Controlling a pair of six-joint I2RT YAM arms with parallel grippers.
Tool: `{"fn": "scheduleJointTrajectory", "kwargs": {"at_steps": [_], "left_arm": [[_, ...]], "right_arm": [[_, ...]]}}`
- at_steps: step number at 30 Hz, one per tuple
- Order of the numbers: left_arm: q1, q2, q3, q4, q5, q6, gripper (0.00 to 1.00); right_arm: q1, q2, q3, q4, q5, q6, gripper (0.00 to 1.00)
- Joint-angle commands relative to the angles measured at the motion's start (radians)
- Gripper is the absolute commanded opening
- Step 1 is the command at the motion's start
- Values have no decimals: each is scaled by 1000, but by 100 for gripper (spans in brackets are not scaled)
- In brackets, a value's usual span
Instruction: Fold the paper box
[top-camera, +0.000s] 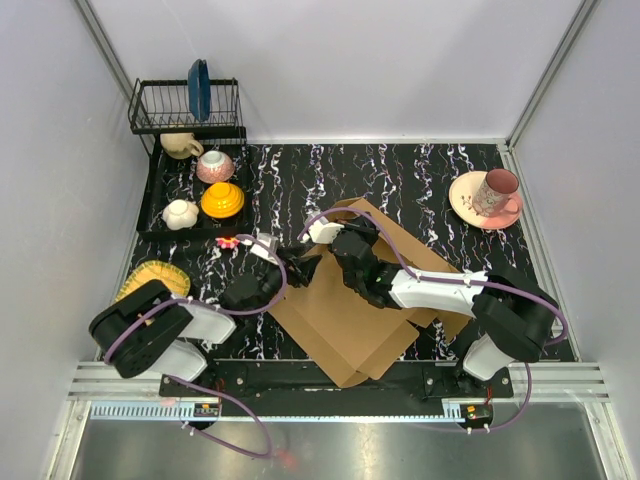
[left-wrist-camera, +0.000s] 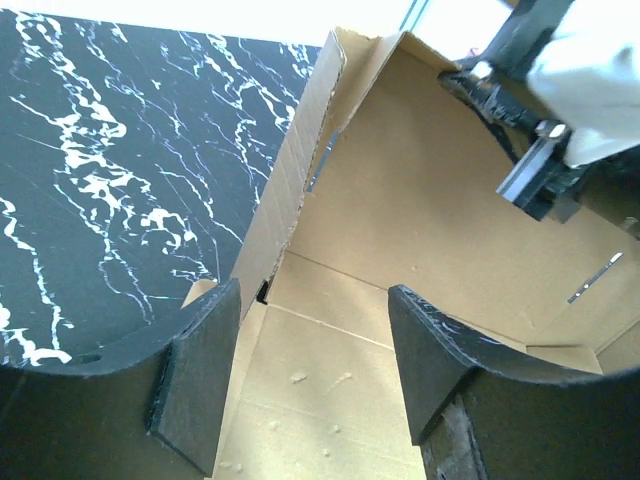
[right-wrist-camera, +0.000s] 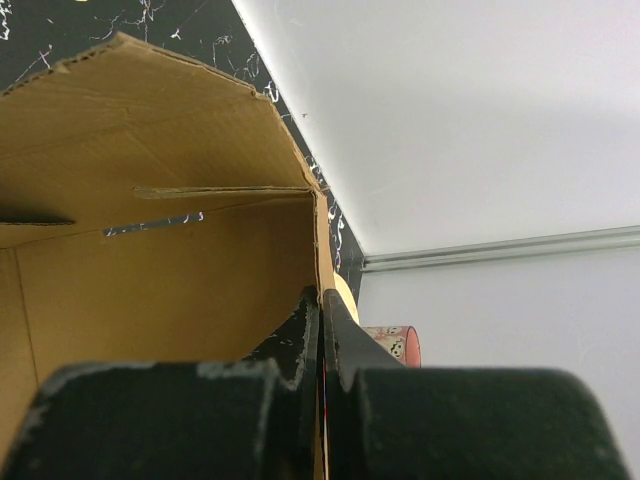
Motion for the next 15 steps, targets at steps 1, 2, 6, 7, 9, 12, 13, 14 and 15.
{"fn": "scheduleJointTrajectory", "kwargs": {"at_steps": [1,2,6,7,9,12,13,14,15], "left_arm": [[18,-103,-63,366,-46,31,64],[19,-120,-67,363,-69,39,64],[93,-71,-25,356,-122,6,64],[108,-25,14,354,-116,5,64],[140,24,73,354,-105,2,63],[173,119,158,354,-64,-7,63],[179,162,176,360,-48,-18,63],[187,182,193,365,-28,-30,63],[188,196,219,366,1,-48,63]], "right_arm": [[17,-1,-4,-32,-58,77,0],[18,-1,-5,-32,-58,80,0],[18,1,-8,-30,-60,87,0],[20,-1,-10,-30,-61,87,0],[21,-1,-10,-32,-63,90,0],[26,-4,-13,-36,-64,91,0],[24,-3,-11,-38,-64,91,0],[24,-4,-16,-38,-64,93,0],[24,-7,-18,-38,-64,96,0]]}}
